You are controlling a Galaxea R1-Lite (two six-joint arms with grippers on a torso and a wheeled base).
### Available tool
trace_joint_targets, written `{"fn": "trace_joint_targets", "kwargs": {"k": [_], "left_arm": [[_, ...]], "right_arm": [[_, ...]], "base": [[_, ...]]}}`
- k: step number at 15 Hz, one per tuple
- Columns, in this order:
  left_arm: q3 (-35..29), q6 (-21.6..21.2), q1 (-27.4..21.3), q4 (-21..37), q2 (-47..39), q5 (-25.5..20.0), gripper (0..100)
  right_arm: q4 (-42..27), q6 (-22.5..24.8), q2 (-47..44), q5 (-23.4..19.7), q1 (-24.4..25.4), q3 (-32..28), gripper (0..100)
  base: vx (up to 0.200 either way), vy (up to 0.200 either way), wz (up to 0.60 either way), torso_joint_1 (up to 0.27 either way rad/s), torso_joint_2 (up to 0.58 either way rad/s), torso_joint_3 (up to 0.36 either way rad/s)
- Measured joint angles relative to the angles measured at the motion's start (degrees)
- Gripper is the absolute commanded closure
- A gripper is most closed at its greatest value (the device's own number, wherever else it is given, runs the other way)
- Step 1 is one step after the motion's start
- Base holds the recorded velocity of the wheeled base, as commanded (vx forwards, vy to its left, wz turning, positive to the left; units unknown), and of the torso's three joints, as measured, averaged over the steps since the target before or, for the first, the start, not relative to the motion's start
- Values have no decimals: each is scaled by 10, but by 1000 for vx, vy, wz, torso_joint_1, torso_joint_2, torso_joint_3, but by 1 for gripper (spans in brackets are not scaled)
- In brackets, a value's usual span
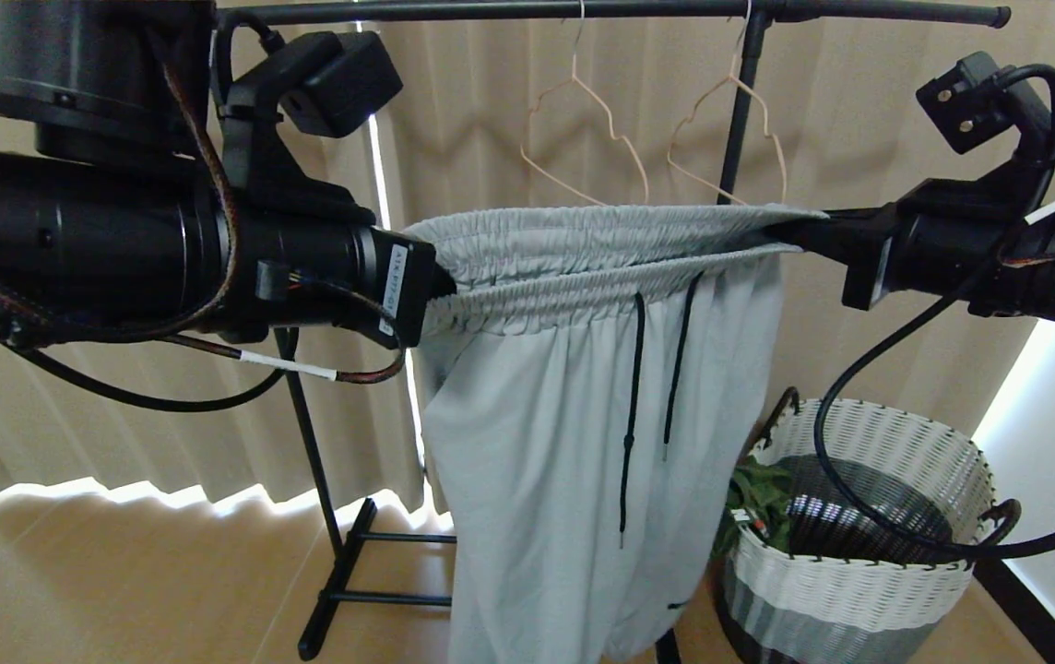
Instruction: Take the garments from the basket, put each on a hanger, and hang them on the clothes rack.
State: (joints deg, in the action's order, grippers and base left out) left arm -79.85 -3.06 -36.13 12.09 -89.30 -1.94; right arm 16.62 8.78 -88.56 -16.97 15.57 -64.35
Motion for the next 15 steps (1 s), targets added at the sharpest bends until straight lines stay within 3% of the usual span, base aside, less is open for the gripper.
{"fn": "trace_joint_targets", "kwargs": {"k": [7,15], "left_arm": [[-68,-11,54,-11,-57,1,100],[-70,-15,61,-11,-81,8,100]], "right_arm": [[-71,0,42,2,-24,4,100],[-72,0,60,2,-25,28,100]], "base": [[0,0,0,0,0,0],[0,0,0,0,0,0]]}}
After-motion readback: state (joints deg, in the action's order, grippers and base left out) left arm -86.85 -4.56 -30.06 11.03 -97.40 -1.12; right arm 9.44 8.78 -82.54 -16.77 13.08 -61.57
